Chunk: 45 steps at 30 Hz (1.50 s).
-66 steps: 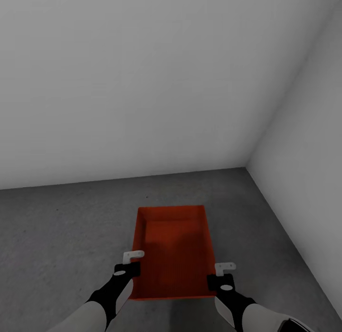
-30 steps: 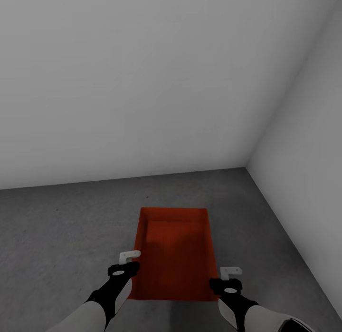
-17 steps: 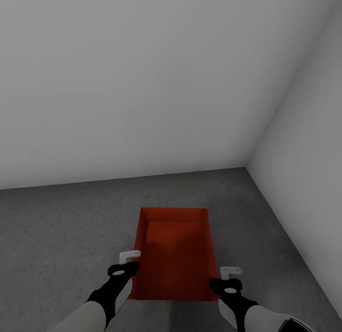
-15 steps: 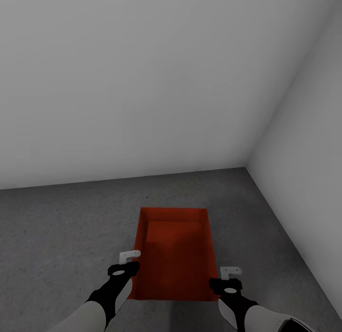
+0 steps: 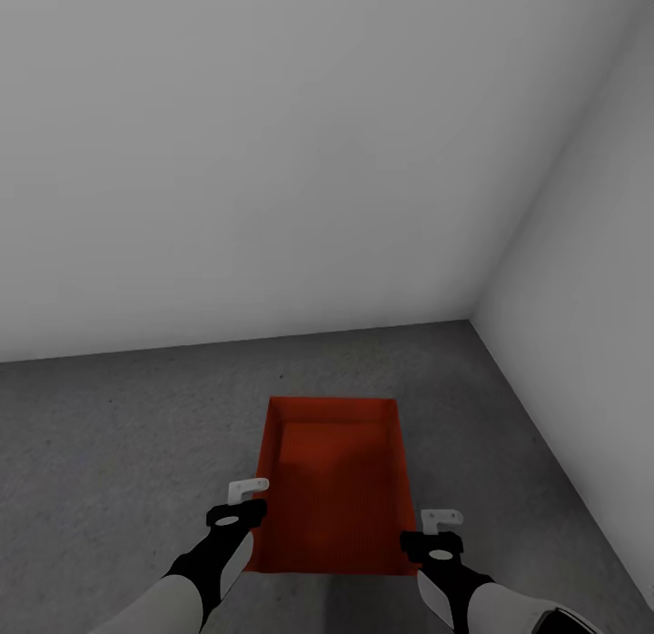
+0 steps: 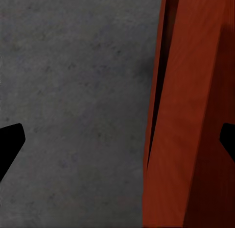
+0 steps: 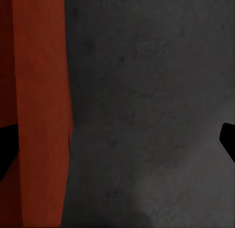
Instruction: Move the two storage containers from the living room to the garage. In the garage, place one container on the floor and stack the other container on top of it (either order is fine).
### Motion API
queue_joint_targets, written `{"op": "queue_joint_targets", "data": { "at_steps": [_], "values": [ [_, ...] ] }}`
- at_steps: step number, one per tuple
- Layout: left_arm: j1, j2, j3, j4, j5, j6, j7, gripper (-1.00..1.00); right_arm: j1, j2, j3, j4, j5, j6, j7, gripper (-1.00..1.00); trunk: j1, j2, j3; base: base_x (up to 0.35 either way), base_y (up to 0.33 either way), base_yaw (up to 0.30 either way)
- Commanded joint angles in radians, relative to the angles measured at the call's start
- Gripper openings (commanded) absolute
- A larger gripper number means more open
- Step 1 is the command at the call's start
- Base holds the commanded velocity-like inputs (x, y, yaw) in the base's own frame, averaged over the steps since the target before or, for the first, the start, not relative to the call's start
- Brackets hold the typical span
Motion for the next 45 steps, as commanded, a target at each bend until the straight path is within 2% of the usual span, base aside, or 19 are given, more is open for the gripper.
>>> {"op": "queue_joint_targets", "data": {
  "at_steps": [1, 45],
  "values": [
    [0.000, 0.000, 0.000, -0.002, 0.005, 0.005, 0.003, 1.00, 0.000, 0.000, 0.008, 0.000, -0.011, -0.003, -0.003, 1.00, -0.004, 0.007, 0.003, 0.000, 0.000, 0.000],
    [0.000, 0.000, 0.001, -0.002, 0.005, 0.005, -0.005, 1.00, 0.000, 0.000, 0.009, 0.000, -0.010, -0.003, -0.005, 1.00, -0.173, 0.315, 0.140, 0.000, 0.000, 0.000]
  ]
}}
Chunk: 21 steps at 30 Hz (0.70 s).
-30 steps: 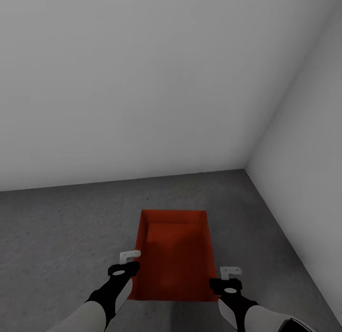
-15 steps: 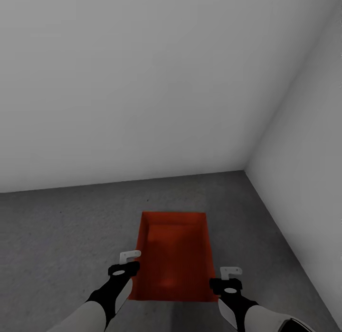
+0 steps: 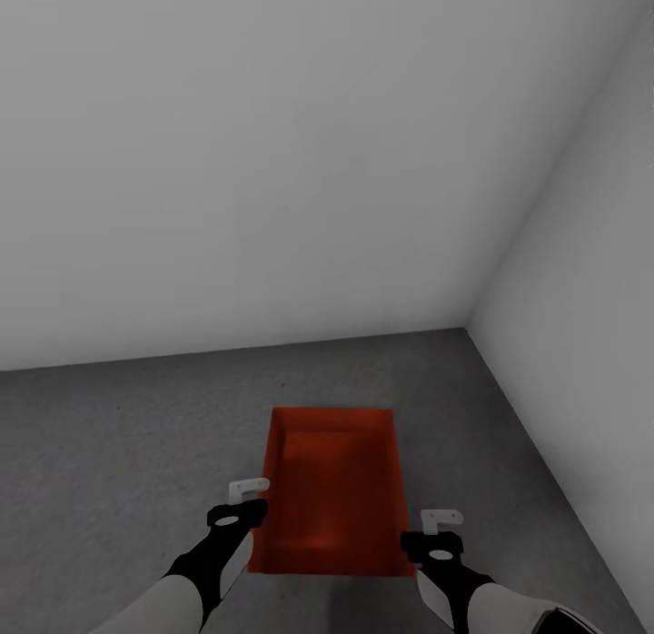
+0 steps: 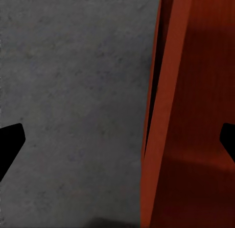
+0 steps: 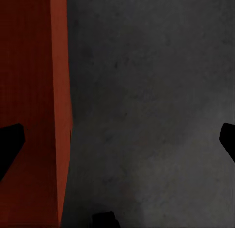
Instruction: Move the two storage containers from the living room to the garage. In the garage, place one container on the floor and stack the other container on top of it (either order is fine).
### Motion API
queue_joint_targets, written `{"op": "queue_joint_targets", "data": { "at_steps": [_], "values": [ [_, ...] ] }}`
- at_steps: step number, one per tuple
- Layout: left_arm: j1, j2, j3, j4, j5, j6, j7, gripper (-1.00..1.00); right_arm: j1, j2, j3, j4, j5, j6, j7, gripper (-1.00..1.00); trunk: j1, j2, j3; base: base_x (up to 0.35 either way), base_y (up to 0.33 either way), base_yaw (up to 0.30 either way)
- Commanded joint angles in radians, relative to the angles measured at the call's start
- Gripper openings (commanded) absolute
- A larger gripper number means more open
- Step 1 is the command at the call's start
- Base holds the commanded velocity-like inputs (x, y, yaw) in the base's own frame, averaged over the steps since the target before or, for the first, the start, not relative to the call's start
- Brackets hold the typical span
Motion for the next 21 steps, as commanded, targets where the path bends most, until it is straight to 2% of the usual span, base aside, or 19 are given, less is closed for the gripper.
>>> {"op": "queue_joint_targets", "data": {
  "at_steps": [1, 21],
  "values": [
    [0.000, 0.000, 0.000, -0.002, 0.005, 0.005, 0.003, 1.00, 0.000, 0.000, 0.008, 0.000, -0.011, -0.003, -0.003, 1.00, -0.004, 0.007, 0.003, 0.000, 0.000, 0.000],
    [0.000, -0.001, 0.000, -0.002, 0.005, 0.005, 0.001, 1.00, -0.001, 0.000, 0.008, 0.002, -0.011, -0.003, -0.003, 1.00, -0.081, 0.147, 0.065, 0.000, 0.000, 0.000]
  ]
}}
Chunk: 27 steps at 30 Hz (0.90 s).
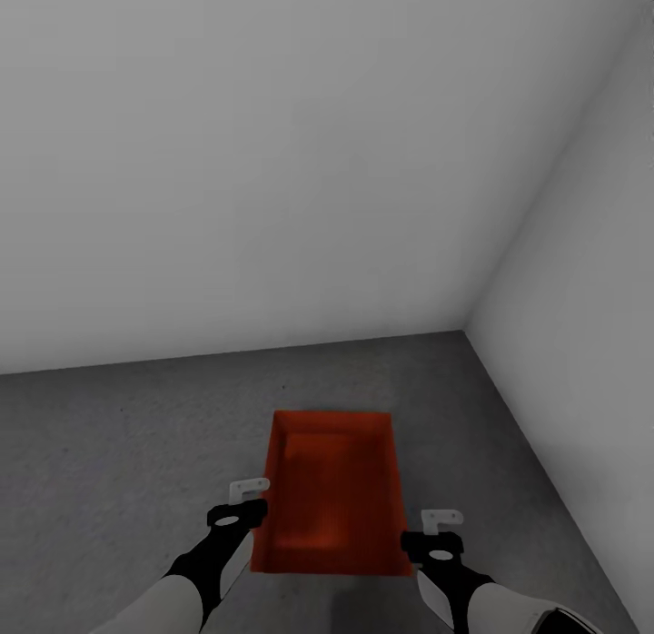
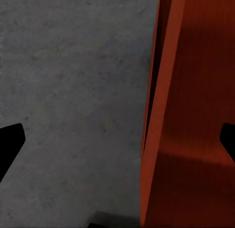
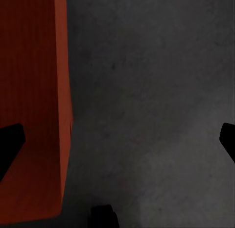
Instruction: Move the two storage containers from the living room to the garage. In the garage, place one container on the floor and stack the other container on top of it (either order is fine).
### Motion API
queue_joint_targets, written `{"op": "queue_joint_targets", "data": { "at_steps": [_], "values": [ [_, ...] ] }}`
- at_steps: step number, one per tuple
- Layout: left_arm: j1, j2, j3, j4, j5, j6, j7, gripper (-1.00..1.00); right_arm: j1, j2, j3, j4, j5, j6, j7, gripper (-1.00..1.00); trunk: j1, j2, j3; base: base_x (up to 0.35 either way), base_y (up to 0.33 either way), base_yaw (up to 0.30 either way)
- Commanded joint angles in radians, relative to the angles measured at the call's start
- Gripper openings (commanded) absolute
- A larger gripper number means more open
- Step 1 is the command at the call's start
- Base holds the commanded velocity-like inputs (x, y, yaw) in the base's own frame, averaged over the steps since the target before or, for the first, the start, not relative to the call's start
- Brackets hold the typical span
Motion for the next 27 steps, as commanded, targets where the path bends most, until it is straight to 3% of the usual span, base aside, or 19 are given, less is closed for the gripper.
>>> {"op": "queue_joint_targets", "data": {
  "at_steps": [1, 14, 27],
  "values": [
    [0.000, 0.000, 0.000, -0.002, 0.005, 0.005, 0.003, 1.00, 0.000, 0.000, 0.009, 0.000, -0.011, -0.003, -0.003, 1.00, -0.004, 0.007, 0.003, 0.000, 0.000, 0.000],
    [0.000, 0.000, 0.000, -0.003, 0.005, 0.005, 0.002, 1.00, 0.000, 0.000, 0.009, 0.000, -0.011, -0.003, -0.003, 1.00, -0.054, 0.098, 0.043, 0.000, 0.000, 0.000],
    [0.000, 0.000, 0.000, -0.003, 0.005, 0.005, 0.006, 1.00, 0.000, 0.002, 0.008, 0.002, -0.012, -0.005, -0.031, 1.00, -0.054, 0.098, 0.058, 0.000, 0.000, 0.000]
  ]
}}
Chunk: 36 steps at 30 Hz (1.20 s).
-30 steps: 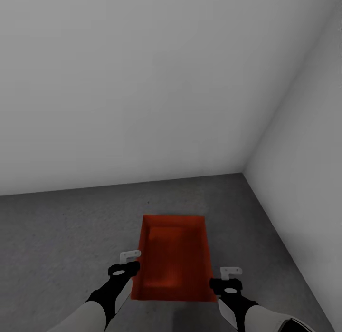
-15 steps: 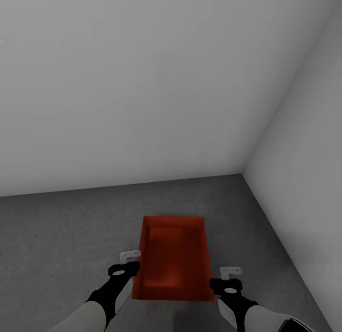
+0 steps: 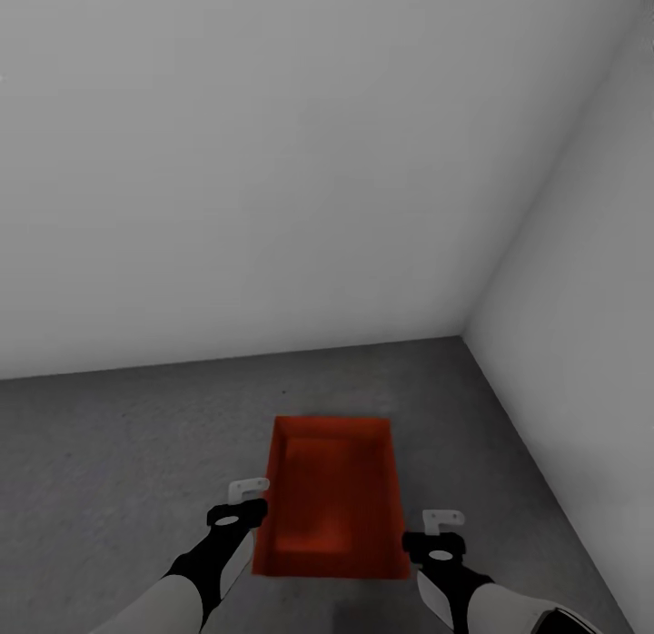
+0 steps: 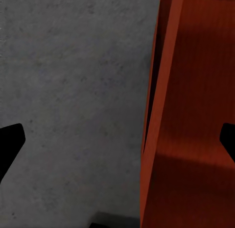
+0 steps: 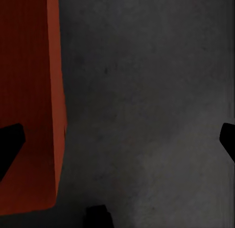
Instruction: Move the two storage containers from the living room to the garage. In the garage, place one container on the floor and stack the other container on top of it (either order is fine).
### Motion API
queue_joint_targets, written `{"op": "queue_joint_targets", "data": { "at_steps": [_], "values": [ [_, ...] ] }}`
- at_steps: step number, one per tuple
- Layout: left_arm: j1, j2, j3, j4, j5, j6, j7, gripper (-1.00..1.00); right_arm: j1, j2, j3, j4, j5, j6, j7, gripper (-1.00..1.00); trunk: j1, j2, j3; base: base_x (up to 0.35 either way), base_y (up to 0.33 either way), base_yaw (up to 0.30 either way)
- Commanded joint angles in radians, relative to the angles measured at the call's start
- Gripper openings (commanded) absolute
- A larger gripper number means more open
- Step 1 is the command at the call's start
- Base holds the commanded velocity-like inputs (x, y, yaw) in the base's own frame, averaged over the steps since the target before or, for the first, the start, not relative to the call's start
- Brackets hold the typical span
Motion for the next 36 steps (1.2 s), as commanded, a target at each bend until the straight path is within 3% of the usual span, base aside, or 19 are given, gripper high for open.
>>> {"op": "queue_joint_targets", "data": {
  "at_steps": [1, 9, 27, 36],
  "values": [
    [0.000, 0.000, 0.000, -0.002, 0.005, 0.005, 0.003, 1.00, 0.000, 0.000, 0.008, 0.000, -0.011, -0.004, -0.005, 1.00, 0.000, 0.000, 0.001, 0.000, 0.000, 0.000],
    [0.000, 0.000, 0.001, -0.001, 0.005, 0.005, 0.006, 1.00, 0.000, 0.000, 0.008, 0.000, -0.011, -0.004, -0.009, 1.00, 0.000, 0.000, 0.013, -0.020, 0.000, 0.000],
    [0.000, 0.000, 0.002, -0.002, 0.005, 0.005, -0.001, 1.00, 0.000, 0.000, 0.009, 0.000, -0.011, -0.003, -0.010, 1.00, 0.000, 0.000, 0.041, -0.307, 0.000, 0.000],
    [0.000, 0.000, 0.000, -0.001, 0.005, 0.005, -0.003, 1.00, 0.000, 0.000, 0.009, 0.000, -0.011, -0.004, -0.013, 1.00, 0.000, 0.000, 0.045, -0.058, 0.000, 0.000]
  ]
}}
